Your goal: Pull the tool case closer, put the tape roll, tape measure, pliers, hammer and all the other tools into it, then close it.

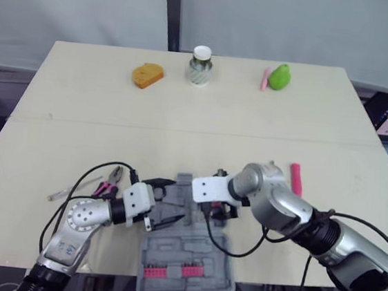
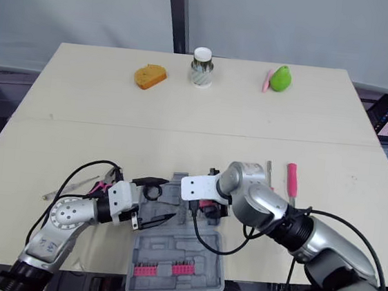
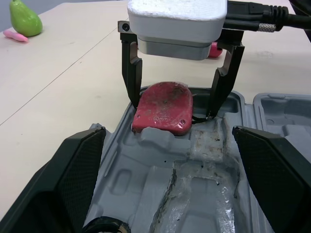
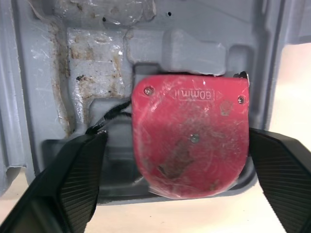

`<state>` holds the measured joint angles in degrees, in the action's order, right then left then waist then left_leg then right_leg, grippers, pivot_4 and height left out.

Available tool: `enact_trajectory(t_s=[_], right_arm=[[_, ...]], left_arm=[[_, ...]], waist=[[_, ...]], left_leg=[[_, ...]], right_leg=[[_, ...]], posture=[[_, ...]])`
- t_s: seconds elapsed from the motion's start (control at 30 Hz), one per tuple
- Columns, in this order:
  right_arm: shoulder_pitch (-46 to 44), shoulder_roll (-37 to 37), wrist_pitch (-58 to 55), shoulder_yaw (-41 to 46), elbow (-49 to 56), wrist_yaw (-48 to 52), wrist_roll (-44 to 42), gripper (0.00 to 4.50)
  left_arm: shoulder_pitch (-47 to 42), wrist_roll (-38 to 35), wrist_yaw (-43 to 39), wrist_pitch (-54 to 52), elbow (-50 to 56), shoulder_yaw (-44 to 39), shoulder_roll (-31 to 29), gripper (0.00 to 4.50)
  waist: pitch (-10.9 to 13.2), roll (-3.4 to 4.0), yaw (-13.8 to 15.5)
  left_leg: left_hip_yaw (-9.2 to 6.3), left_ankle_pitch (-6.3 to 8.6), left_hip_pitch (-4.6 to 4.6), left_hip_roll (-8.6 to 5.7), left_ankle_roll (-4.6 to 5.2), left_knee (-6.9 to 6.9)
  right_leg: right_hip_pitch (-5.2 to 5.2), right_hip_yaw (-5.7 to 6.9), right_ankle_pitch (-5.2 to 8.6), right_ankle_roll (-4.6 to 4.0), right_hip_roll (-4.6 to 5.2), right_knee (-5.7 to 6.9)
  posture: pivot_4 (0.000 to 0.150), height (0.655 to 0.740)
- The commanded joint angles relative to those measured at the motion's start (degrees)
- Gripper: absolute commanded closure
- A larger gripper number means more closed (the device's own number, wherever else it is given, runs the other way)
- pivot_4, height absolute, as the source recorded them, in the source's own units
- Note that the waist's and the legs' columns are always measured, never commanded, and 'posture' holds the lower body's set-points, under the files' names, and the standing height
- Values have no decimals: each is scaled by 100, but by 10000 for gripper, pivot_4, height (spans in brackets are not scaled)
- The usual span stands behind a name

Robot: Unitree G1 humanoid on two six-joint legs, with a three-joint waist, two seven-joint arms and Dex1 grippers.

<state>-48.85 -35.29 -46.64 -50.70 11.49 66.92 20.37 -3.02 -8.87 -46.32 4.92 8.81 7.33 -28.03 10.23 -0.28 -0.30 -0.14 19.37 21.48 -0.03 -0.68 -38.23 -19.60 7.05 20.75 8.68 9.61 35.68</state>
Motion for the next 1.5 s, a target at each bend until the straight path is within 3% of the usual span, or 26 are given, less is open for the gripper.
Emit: enact_trajectory(t_s=[0.03,0.3,0.43,0.63,1.5], right_arm=[[-6,-121,-110,327,449,143,-21,425],[178,-371,-402,1004,1165,350,-489,425],[878,-76,442,1988,1154,5,-1318,425],[1813,194,2021,2877,264,-588,-1875,26556],[2317,426,3645,2910,-1875,-663,-1960,26556]], left_arm=[[27,-72,19,10,254,-25,-8,0],[-23,-111,5,-43,265,-18,22,0],[-65,-117,-9,-50,247,-17,30,0],[-136,-122,-51,-44,209,-31,3,0],[-214,-144,-113,-154,240,-181,-198,0]], waist=[[0,0,4],[0,0,6],[0,-2,22],[-1,-2,23],[-8,-11,12]], left_leg=[[0,0,0,0,0,0],[-1,0,0,0,0,1],[-3,0,0,0,0,2],[-1,0,-2,-2,0,1],[3,0,-25,3,0,5]], right_leg=[[0,0,0,0,0,0],[0,0,0,0,0,0],[4,0,0,0,0,-2],[8,0,0,0,0,-3],[25,2,0,0,0,-3]], posture=[[1500,7400],[1500,7400],[1500,7400],[1500,7400],[1500,7400]])
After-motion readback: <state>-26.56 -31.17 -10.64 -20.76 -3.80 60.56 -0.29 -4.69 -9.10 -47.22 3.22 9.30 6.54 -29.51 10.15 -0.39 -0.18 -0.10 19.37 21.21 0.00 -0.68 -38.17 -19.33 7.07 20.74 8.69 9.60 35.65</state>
